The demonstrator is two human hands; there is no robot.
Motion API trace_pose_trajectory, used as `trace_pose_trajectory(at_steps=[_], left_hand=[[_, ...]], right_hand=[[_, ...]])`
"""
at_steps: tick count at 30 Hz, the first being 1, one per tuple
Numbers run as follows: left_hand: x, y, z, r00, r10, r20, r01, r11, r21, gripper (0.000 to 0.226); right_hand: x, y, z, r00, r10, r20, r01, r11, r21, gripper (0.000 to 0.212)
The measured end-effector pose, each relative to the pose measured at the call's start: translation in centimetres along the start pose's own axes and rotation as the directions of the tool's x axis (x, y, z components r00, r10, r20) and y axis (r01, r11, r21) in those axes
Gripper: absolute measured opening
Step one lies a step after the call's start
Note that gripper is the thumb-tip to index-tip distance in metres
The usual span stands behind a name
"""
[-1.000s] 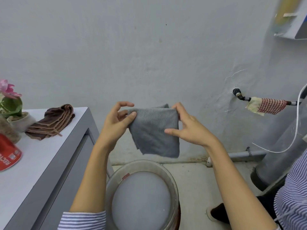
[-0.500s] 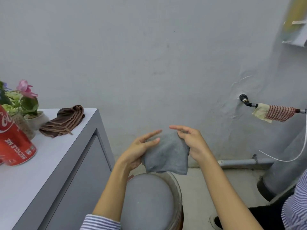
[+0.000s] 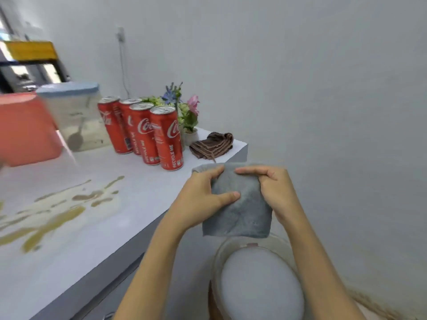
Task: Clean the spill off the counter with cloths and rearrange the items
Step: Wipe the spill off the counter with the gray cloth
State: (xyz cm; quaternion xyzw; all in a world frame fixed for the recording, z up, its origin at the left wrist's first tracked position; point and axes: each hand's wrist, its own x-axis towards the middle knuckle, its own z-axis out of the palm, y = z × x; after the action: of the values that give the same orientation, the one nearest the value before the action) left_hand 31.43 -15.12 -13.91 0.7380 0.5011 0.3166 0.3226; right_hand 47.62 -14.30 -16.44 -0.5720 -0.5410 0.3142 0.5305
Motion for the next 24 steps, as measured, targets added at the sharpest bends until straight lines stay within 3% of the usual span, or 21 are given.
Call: trace_pose_trajectory(at_steps=[5, 7, 9, 11, 13, 15, 20, 24], left_hand=[[-4.5, -1.9, -6.6, 0.901, -0.111, -0.420, 0.189, 0.971, 0.149, 0.075], [-6.2, -3.6, -8.5, 0.871, -0.194, -0.452, 0.322, 0.920, 0.225, 0.073], [-8.3, -5.3, -10.2, 0.859, -0.245, -0.449, 0.411, 0.852, 0.323, 0.062], [-11.1, -6.4, -12.4, 0.785, -0.232, -0.574, 0.469, 0.827, 0.308, 0.044], [-14.5, -7.2, -15.3, 0.658, -0.209, -0.723, 0.521, 0.820, 0.237, 0.033], [-18.3, -8.4, -18.0, 0.563, -0.262, -0.784, 0.586, 0.796, 0.154, 0.030], [-25.1, -10.8, -22.1, 0.444, -0.355, -0.822, 0.612, 0.791, -0.011, 0.026], [-29.1, -11.9, -23.4, 0.432, -0.335, -0.838, 0.604, 0.797, -0.007, 0.021]], right_hand=[[0.3, -5.2, 8.3, 0.929, -0.288, 0.231, 0.289, 0.957, 0.030, 0.050], [0.0, -5.9, 12.2, 0.899, -0.320, 0.297, 0.370, 0.920, -0.129, 0.042], [-1.2, -5.5, 15.9, 0.871, -0.331, 0.364, 0.472, 0.772, -0.426, 0.033], [-2.7, -4.5, 18.6, 0.824, -0.254, 0.506, 0.538, 0.630, -0.560, 0.049], [-3.5, -4.3, 20.5, 0.764, -0.080, 0.640, 0.562, 0.570, -0.600, 0.065], [-3.9, -4.7, 21.7, 0.736, 0.052, 0.675, 0.550, 0.535, -0.641, 0.076], [-8.2, -6.9, 26.0, 0.720, 0.068, 0.691, 0.564, 0.521, -0.640, 0.090], [-13.3, -9.4, 32.2, 0.689, 0.032, 0.724, 0.598, 0.540, -0.593, 0.074]])
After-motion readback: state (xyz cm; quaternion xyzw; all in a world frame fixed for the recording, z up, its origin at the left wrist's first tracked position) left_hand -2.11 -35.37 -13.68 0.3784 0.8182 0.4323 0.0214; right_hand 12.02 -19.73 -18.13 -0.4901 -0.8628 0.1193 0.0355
